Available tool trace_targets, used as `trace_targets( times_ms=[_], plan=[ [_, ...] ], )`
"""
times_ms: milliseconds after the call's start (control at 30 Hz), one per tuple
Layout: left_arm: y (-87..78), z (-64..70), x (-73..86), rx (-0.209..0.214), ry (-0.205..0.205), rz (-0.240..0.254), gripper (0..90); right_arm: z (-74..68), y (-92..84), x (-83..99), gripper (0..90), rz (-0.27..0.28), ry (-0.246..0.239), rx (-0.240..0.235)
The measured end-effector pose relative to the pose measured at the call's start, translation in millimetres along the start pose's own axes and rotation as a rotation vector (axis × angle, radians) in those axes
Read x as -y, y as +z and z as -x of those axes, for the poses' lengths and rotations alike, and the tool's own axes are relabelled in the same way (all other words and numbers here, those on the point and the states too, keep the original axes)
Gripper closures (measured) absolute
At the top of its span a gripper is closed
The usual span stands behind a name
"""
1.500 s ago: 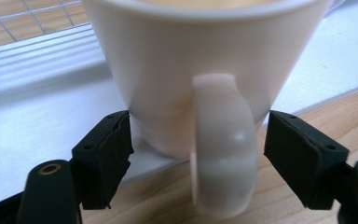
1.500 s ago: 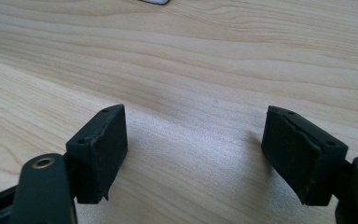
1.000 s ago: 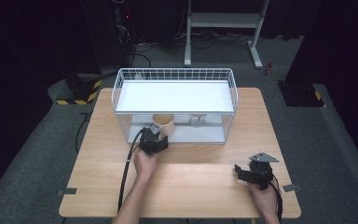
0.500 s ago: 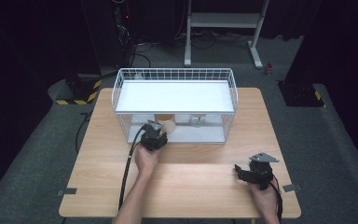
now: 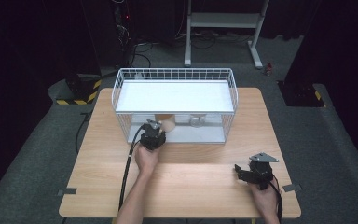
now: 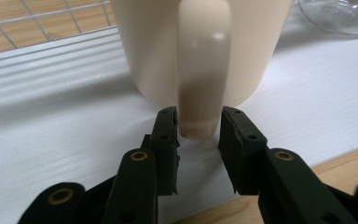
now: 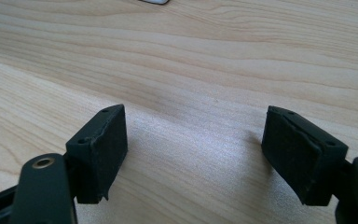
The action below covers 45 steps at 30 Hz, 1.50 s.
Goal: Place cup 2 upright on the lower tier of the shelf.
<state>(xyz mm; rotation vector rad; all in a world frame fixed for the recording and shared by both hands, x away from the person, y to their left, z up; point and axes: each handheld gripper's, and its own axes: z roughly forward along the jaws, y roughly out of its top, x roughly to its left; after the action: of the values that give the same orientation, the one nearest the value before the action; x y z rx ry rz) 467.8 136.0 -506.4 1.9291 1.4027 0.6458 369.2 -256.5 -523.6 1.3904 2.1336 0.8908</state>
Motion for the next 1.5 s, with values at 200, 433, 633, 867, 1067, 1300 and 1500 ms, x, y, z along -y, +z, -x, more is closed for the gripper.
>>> trace_targets(
  times_ms=[200, 433, 633, 867, 1067, 1300, 1500],
  plan=[
    [3.3, 0.9, -6.5, -0.004, 0.019, -0.021, 69.9, 0.0, 0.0, 0.0, 22.5, 0.000, 0.000, 0.000],
    [9.5, 1.9, -11.7, -0.004, 0.003, -0.026, 73.5, -0.1, -0.2, 0.2, 22.4, 0.000, 0.000, 0.000],
    [14.3, 1.5, -16.1, -0.001, 0.014, -0.025, 75.5, -0.1, -0.2, 0.2, 22.4, 0.000, 0.000, 0.000],
    [14.3, 3.4, -15.5, 0.037, 0.019, -0.024, 60.5, -0.3, -0.3, 0.3, 22.4, -0.001, 0.002, 0.000],
    [5.6, 2.1, -15.2, 0.046, 0.021, 0.001, 47.4, -0.3, -0.3, 0.3, 22.4, -0.001, 0.003, 0.000],
    [-9.5, -0.1, -11.3, 0.064, 0.024, 0.047, 44.4, -0.3, -0.3, 0.3, 22.4, 0.000, 0.002, 0.000],
    [-19.7, -3.6, -8.6, 0.062, 0.008, 0.080, 44.4, -0.2, -0.4, 0.3, 22.4, -0.001, 0.000, 0.000]
  ],
)
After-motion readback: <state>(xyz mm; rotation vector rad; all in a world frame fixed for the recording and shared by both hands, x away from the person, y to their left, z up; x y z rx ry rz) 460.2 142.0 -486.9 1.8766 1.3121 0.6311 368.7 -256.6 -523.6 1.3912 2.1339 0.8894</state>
